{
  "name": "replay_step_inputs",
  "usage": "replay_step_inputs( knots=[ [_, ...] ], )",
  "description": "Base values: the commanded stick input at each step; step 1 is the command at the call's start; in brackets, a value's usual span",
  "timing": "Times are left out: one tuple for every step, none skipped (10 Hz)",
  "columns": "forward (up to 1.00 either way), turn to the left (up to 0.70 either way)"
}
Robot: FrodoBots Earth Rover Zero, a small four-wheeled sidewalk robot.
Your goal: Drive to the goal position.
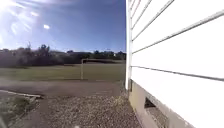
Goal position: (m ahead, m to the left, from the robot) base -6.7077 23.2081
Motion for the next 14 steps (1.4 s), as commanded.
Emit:
replay_step_inputs(
  knots=[
    [0.05,0.00],
    [0.05,0.00],
    [0.05,0.00],
    [0.05,0.00],
    [0.05,0.00],
    [0.05,0.00],
    [0.05,0.00],
    [0.05,0.00],
    [0.05,0.00],
    [0.05,0.00],
    [0.05,0.00],
    [0.05,0.00],
    [0.05,0.00],
    [0.05,0.00]
  ],
)
